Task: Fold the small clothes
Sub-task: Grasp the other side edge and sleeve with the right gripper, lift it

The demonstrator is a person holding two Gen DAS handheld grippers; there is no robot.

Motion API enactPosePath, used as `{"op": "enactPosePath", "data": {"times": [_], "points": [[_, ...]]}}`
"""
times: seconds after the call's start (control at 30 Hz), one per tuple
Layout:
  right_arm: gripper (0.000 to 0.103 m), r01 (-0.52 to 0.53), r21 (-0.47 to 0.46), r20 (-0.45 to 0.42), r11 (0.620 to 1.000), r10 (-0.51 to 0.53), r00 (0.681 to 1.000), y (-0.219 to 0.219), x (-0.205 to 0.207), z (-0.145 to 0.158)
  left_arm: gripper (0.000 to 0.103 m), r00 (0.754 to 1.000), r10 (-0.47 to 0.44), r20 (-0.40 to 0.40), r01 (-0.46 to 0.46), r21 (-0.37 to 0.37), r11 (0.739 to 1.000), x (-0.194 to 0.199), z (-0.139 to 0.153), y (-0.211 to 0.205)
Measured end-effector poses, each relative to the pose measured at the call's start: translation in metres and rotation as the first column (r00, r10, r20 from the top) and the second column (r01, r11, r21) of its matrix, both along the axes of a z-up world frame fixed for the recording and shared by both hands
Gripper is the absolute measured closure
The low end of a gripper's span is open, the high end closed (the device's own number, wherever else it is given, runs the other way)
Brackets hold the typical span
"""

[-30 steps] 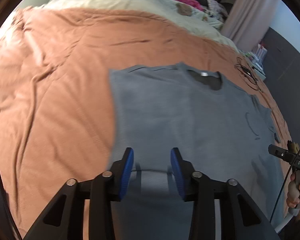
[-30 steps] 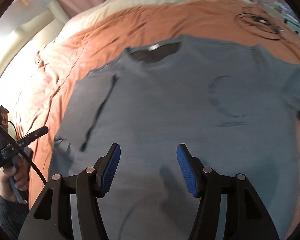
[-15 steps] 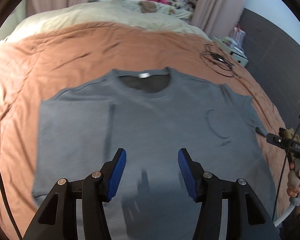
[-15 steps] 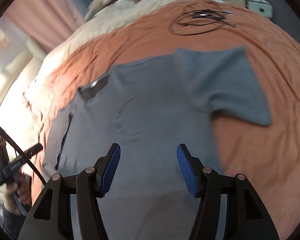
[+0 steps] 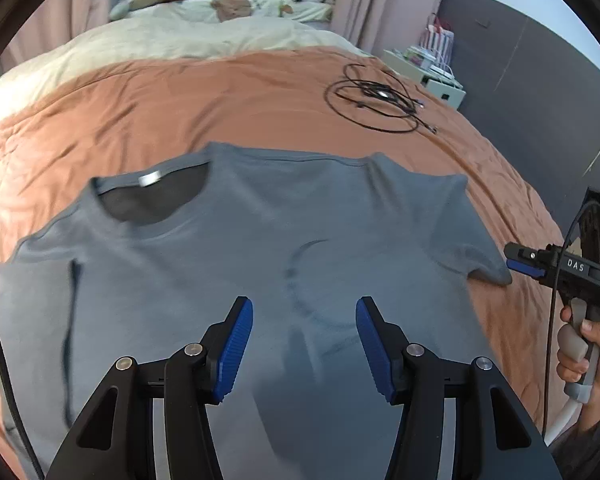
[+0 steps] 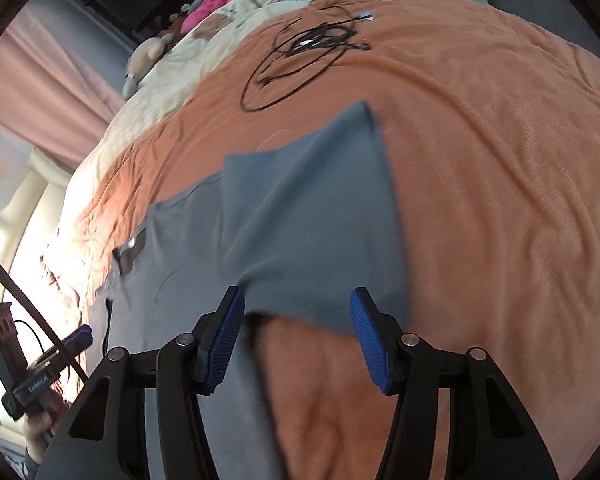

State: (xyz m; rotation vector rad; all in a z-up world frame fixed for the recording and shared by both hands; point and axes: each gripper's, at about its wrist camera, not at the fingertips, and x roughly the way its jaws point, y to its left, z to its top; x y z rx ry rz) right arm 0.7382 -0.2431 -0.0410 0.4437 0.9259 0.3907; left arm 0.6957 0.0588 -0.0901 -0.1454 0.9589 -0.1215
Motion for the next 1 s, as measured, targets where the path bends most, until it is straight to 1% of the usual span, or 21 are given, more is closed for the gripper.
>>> {"op": "enactPosePath", "data": {"times": [0.03,0.07,0.13,0.23,0.33,0.43,0.47,0.5,0.57,0.63,0.7,0.8,0.83,0.87,0.9,0.93,1.0], "points": [[0.05,0.003,0.008,-0.001,1.0,-0.003,1.0,-0.003,0.003,-0.001,0.049,1.0,-0.007,-0.001,0.007,-0.001,1.0,0.006,-0.002,-0.008],[0.054,0.005,0.017,-0.003,1.0,-0.005,1.0,-0.007,0.007,-0.004,0.052,1.0,-0.016,-0.003,0.016,-0.002,1.0,0.011,-0.004,-0.017],[0.058,0.007,0.039,-0.016,0.999,-0.006,1.0,-0.013,0.014,-0.01,0.057,1.0,-0.029,-0.004,0.029,-0.002,1.0,0.02,-0.008,-0.031],[0.059,0.019,0.06,-0.033,0.998,-0.017,0.999,-0.021,0.023,-0.019,0.061,0.999,-0.052,-0.01,0.052,-0.003,0.999,0.035,-0.017,-0.052],[0.059,0.025,0.081,-0.04,0.996,-0.022,0.999,-0.029,0.03,-0.025,0.068,0.997,-0.08,-0.022,0.08,-0.006,0.997,0.05,-0.026,-0.073],[0.059,0.027,0.096,-0.047,0.995,-0.023,0.999,-0.037,0.038,-0.031,0.071,0.994,-0.102,-0.03,0.102,-0.012,0.995,0.061,-0.034,-0.087],[0.062,0.028,0.106,-0.05,0.994,-0.023,0.998,-0.039,0.041,-0.033,0.074,0.994,-0.109,-0.031,0.109,-0.012,0.994,0.063,-0.036,-0.09],[0.063,0.03,0.116,-0.052,0.993,-0.024,0.998,-0.039,0.043,-0.034,0.077,0.992,-0.118,-0.033,0.118,-0.013,0.993,0.067,-0.038,-0.095],[0.063,0.027,0.154,-0.052,0.988,-0.019,0.998,-0.04,0.044,-0.035,0.078,0.991,-0.128,-0.035,0.127,-0.018,0.992,0.072,-0.042,-0.101],[0.068,0.009,0.193,-0.061,0.981,0.003,0.998,-0.038,0.048,-0.04,0.08,0.99,-0.135,-0.036,0.134,-0.023,0.991,0.077,-0.046,-0.107],[0.07,0.006,0.196,-0.063,0.981,0.006,0.998,-0.035,0.054,-0.046,0.087,0.989,-0.143,-0.041,0.142,-0.027,0.989,0.082,-0.05,-0.112],[0.075,0.018,0.225,-0.062,0.974,-0.004,0.998,-0.038,0.063,-0.051,0.09,0.987,-0.154,-0.047,0.152,-0.044,0.987,0.088,-0.055,-0.118],[0.08,0.023,0.231,-0.062,0.973,-0.009,0.998,-0.039,0.065,-0.053,0.091,0.986,-0.156,-0.049,0.154,-0.05,0.987,0.089,-0.057,-0.119],[0.09,0.024,0.229,-0.058,0.973,-0.011,0.998,-0.039,0.067,-0.054,0.093,0.986,-0.157,-0.052,0.154,-0.057,0.986,0.091,-0.058,-0.12],[0.095,0.025,0.222,-0.058,0.975,-0.013,0.998,-0.038,0.068,-0.055,0.094,0.986,-0.158,-0.058,0.154,-0.068,0.986,0.092,-0.061,-0.12],[0.099,0.028,0.224,-0.058,0.974,-0.015,0.998,-0.038,0.068,-0.055,0.094,0.985,-0.159,-0.066,0.153,-0.08,0.985,0.094,-0.064,-0.121],[0.101,0.02,0.242,-0.039,0.97,-0.011,0.999,-0.035,0.062,-0.048,0.094,0.984,-0.157,-0.083,0.149,-0.09,0.985,0.096,-0.068,-0.122]]}}
